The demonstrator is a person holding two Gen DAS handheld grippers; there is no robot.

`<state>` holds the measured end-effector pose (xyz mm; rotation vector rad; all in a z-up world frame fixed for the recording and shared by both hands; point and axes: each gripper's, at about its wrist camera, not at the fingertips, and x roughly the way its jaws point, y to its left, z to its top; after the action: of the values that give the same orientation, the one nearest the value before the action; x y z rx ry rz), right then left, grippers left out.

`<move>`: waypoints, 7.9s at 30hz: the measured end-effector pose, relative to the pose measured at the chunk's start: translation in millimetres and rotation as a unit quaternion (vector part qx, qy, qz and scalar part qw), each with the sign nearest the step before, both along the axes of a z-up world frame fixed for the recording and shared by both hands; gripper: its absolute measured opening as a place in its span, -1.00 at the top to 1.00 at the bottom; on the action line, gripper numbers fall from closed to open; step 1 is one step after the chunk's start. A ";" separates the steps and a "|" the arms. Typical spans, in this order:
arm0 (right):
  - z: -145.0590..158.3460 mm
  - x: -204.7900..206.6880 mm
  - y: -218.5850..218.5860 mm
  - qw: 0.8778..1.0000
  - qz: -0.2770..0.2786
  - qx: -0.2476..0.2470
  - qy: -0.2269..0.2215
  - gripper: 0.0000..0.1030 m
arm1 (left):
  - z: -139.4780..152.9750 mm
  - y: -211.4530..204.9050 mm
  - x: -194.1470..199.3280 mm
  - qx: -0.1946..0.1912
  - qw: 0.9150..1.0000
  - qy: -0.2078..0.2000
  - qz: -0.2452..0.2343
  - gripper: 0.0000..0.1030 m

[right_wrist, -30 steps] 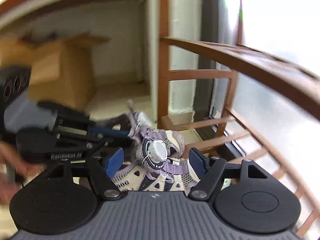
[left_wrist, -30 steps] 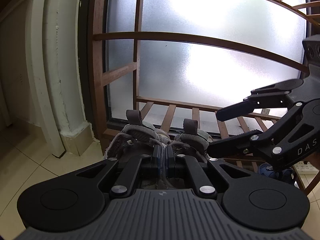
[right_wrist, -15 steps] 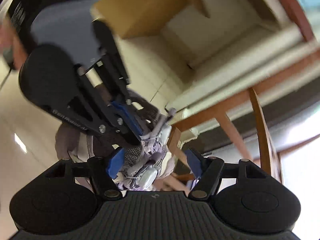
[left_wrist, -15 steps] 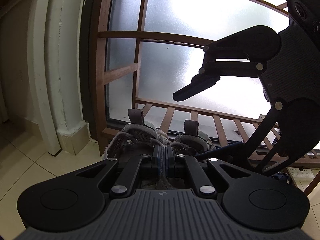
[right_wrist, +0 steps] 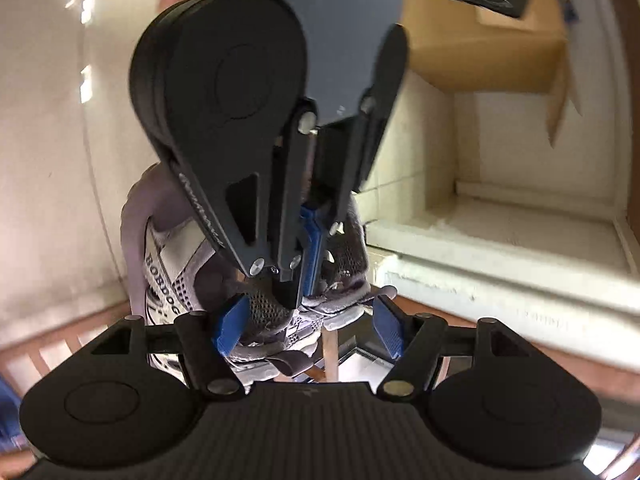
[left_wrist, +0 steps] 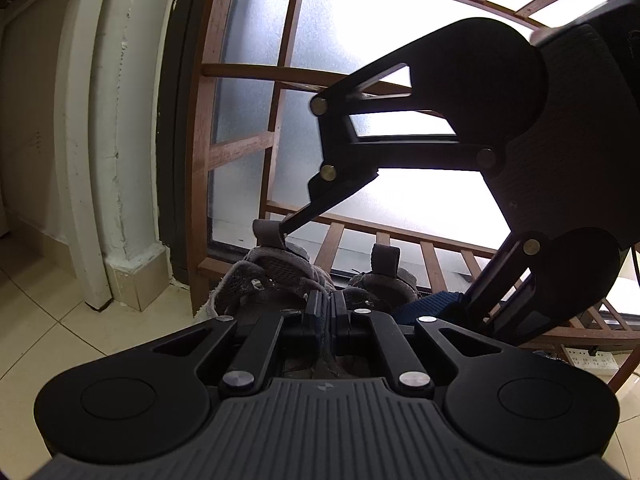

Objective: Organize scattered shoes

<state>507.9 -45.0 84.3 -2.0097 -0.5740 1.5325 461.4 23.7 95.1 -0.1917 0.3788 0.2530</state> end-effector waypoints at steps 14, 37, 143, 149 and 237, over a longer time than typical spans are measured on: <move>-7.3 -15.7 -0.2 0.994 0.045 -0.092 -0.042 -0.21 | 1.4 1.0 0.4 -0.005 1.000 -0.004 0.003 0.91; -34.3 -26.3 5.1 0.977 0.029 -0.197 -0.071 0.52 | 9.6 8.4 -23.2 -0.030 0.997 0.025 -0.062 0.81; -14.4 -11.3 22.1 0.984 0.010 -0.144 -0.100 0.29 | -58.4 -44.7 -30.9 0.116 0.987 -0.106 -0.034 0.46; -13.9 -11.1 21.4 0.981 0.030 -0.165 -0.101 0.09 | -55.3 -46.0 -28.7 0.113 0.988 -0.096 -0.028 0.68; 18.3 62.6 -34.5 0.819 -0.389 0.271 0.323 -0.57 | -11.6 54.5 81.5 -0.041 0.998 0.024 -0.049 -0.32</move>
<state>570.5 -79.5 102.6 -0.9665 0.1093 1.2044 542.8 78.2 83.5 -0.2466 0.4462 0.1462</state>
